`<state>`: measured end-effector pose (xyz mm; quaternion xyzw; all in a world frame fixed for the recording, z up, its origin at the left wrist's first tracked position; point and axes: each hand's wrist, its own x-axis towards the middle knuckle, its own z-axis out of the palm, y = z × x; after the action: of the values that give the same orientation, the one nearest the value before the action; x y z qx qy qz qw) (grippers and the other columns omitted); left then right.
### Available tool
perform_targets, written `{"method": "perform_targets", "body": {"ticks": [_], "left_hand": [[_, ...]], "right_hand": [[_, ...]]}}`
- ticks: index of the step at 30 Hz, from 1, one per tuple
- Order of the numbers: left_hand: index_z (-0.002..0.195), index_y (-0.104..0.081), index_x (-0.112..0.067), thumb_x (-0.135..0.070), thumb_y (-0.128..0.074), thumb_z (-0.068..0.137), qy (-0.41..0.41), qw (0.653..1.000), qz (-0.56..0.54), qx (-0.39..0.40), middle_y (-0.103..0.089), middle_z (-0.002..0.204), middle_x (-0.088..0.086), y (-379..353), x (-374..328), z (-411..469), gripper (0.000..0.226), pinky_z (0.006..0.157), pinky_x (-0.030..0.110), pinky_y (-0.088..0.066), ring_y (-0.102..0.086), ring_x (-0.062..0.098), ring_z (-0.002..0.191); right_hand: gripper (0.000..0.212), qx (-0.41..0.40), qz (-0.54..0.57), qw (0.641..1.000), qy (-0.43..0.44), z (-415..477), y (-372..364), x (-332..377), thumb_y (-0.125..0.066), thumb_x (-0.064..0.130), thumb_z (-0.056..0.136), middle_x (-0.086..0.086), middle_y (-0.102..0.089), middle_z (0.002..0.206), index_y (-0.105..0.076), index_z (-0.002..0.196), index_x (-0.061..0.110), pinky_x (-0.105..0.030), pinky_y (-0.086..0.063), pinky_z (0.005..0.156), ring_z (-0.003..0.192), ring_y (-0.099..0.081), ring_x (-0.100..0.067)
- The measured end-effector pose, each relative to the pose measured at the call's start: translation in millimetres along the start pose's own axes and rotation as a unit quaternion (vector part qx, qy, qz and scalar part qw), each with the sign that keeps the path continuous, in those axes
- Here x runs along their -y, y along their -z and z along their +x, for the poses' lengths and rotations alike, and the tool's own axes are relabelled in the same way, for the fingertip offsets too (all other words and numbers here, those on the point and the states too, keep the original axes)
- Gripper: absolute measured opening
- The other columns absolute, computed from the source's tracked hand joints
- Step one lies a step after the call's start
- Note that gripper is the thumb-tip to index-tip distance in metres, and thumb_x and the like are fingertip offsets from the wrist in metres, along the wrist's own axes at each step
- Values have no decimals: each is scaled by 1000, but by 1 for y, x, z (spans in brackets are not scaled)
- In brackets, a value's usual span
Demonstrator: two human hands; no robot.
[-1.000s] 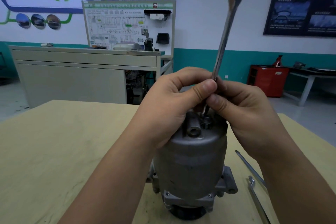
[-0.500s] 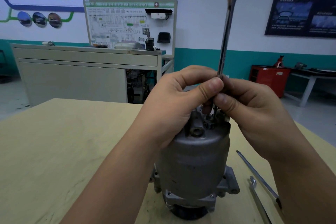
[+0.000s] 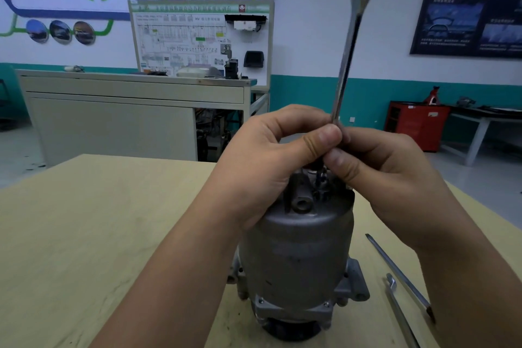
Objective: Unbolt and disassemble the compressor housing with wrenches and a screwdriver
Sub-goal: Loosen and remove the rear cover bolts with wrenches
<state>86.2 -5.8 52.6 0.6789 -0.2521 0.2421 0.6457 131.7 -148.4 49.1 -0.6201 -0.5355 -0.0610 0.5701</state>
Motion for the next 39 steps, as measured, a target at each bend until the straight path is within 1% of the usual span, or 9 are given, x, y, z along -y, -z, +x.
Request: {"method": "perform_targets", "body": {"ticks": [6,11,15,17,23,29,32,35,39], "left_hand": [[65,-74,-25,-27,-72,61,-10,1000,-11,-16,-69,80,-7,-1,1,-1,4,81,30,-52,-65,11,83],[81,-75,-21,-17,-65,79,1,999,-34,-9,-73,89,-1,0,4,-1,11,81,26,-54,-68,14,90],[98,-71,-17,-13,-50,87,12,998,-61,20,-73,95,-2,-1,2,-1,23,80,21,-53,-66,10,94],[103,-69,-19,-13,-49,89,19,998,-58,30,-71,100,-2,-2,1,-1,26,87,29,-51,-62,17,97],[86,-72,-17,-15,-59,83,39,997,-62,-11,-71,86,0,-2,3,1,14,80,42,-42,-49,32,88],[70,-73,-18,-21,-73,65,43,995,-77,-40,-66,66,0,-1,2,1,6,49,20,-48,-56,17,57],[67,-72,-20,-13,-70,67,31,997,-35,-54,-69,67,-4,-2,2,0,8,62,20,-53,-66,9,67],[69,-71,-18,-16,-70,69,25,998,-9,-57,-72,71,-4,-3,1,0,2,68,20,-53,-69,9,72],[74,-71,-22,-25,-73,70,28,997,11,-76,-72,78,-3,-4,-1,0,5,77,24,-53,-68,10,81]], "right_hand": [[19,-7,-52,999,8,0,3,4,-60,19,77,-5,-70,103,-69,92,28,-39,-54,85,98,-67,-16],[22,-25,20,999,14,1,1,3,-62,11,80,10,-74,94,-64,99,24,-16,-52,76,89,-69,-5],[25,-48,95,994,-2,2,-2,0,-54,10,73,6,-73,78,-62,97,13,-14,-52,69,75,-69,-5],[17,-55,105,993,-9,2,-4,-4,-53,12,75,2,-70,68,-62,89,11,-16,-52,64,67,-68,-7],[20,-50,123,991,-29,3,-9,-8,-52,17,79,3,-69,66,-63,95,12,-16,-52,64,66,-66,-5],[14,26,-7,999,-36,2,-1,-3,-51,19,86,5,-67,75,-64,90,23,-15,-48,70,76,-63,-3],[17,11,-41,998,-41,2,2,0,-56,21,81,1,-71,87,-68,91,24,-22,-52,75,86,-66,-7],[18,-2,-106,994,-39,2,5,1,-60,28,77,-4,-64,84,-70,91,22,-39,-52,77,84,-62,-19],[8,-58,-109,992,-16,2,4,3,-64,36,79,4,-69,82,-69,85,33,-36,-53,75,82,-64,-12]]}}
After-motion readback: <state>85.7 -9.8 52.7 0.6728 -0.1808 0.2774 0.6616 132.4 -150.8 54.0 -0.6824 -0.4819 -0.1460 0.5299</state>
